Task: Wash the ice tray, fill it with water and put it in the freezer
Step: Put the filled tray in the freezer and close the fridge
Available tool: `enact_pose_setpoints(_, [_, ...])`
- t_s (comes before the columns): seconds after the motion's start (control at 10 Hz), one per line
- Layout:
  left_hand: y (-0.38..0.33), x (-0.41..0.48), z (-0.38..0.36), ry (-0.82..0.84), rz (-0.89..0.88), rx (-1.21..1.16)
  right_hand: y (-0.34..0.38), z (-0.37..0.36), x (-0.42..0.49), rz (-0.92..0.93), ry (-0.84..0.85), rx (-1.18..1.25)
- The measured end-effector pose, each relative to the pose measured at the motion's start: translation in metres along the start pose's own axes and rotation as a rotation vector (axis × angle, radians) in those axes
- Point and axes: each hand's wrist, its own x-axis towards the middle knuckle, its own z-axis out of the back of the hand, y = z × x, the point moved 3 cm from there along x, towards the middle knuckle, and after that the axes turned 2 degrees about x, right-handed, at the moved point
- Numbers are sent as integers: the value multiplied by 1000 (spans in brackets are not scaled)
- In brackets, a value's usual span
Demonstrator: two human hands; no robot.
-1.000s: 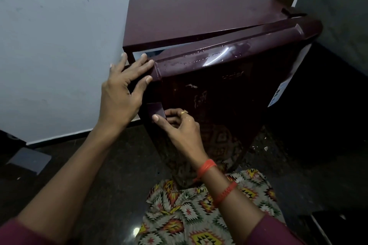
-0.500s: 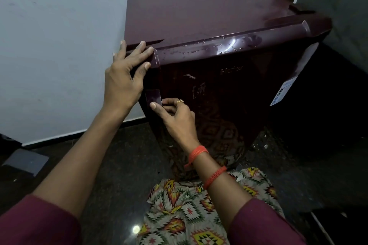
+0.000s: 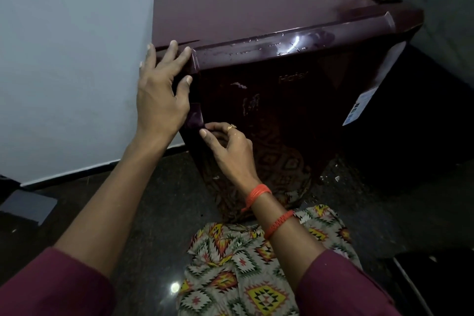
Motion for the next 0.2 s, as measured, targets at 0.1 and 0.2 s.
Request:
enact_pose_setpoints(0.1, [-11,-18,-8,6,-16,49,-18,23,-14,18,-34,-84])
enact_pose_setpoints(0.2, [-24,-47,-17,-7,-11,23,-39,55,-33,-14,-112,-143])
